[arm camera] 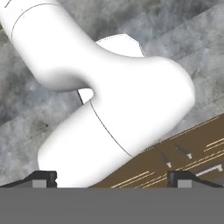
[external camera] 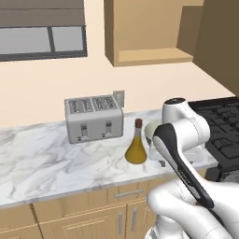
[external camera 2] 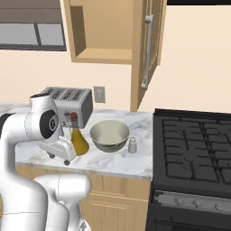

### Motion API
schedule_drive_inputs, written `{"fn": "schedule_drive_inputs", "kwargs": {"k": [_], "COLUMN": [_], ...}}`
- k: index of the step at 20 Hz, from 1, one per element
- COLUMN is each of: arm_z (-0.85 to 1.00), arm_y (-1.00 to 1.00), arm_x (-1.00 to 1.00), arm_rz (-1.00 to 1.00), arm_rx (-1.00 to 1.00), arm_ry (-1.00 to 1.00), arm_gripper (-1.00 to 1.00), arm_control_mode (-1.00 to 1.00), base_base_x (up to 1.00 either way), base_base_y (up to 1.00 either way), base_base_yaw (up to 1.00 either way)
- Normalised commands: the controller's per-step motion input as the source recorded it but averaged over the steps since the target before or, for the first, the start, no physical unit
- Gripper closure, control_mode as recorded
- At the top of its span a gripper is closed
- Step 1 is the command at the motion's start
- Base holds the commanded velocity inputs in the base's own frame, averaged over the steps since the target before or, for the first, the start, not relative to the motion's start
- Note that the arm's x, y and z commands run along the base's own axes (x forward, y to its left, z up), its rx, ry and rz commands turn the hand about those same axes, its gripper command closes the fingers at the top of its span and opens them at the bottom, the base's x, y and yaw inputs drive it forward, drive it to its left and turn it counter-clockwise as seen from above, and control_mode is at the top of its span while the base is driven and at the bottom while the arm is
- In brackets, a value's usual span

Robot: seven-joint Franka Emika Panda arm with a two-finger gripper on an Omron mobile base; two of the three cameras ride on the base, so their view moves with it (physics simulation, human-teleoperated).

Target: Retrieve the bottle and the shaker from the cabinet and place them next to the mixing bowl on the counter. Then add garlic from the fridge to the mixing bowl.

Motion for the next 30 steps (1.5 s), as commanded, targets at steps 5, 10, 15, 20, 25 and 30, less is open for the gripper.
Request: {"fn": "schedule_drive_inputs", "kwargs": {"k": [5,10,15,20,25,30], "arm_z": [0.0,0.0,0.0,0.0,0.0,0.0], "arm_y": [0.0,0.0,0.0,0.0,0.0,0.0], "arm_x": [0.0,0.0,0.0,0.0,0.0,0.0], "arm_rz": [0.0,0.0,0.0,0.0,0.0,0.0], "arm_rx": [0.0,0.0,0.0,0.0,0.0,0.0], "arm_ry": [0.0,0.0,0.0,0.0,0.0,0.0], "arm_gripper": [-1.0,-1.0,-1.0,-1.0,-1.0,-1.0], "arm_control_mode": [1.0,1.0,1.0,1.0,1.0,1.0], "base_base_x": [-0.64,-0.53,-0.46,-0.74,-0.47,-0.02], "base_base_y": [0.08,0.0,-0.03,-0.15,-0.17,-0.21], "base_base_yaw": [-0.27,-0.14,-0.13,-0.28,-0.31,-0.55]}}
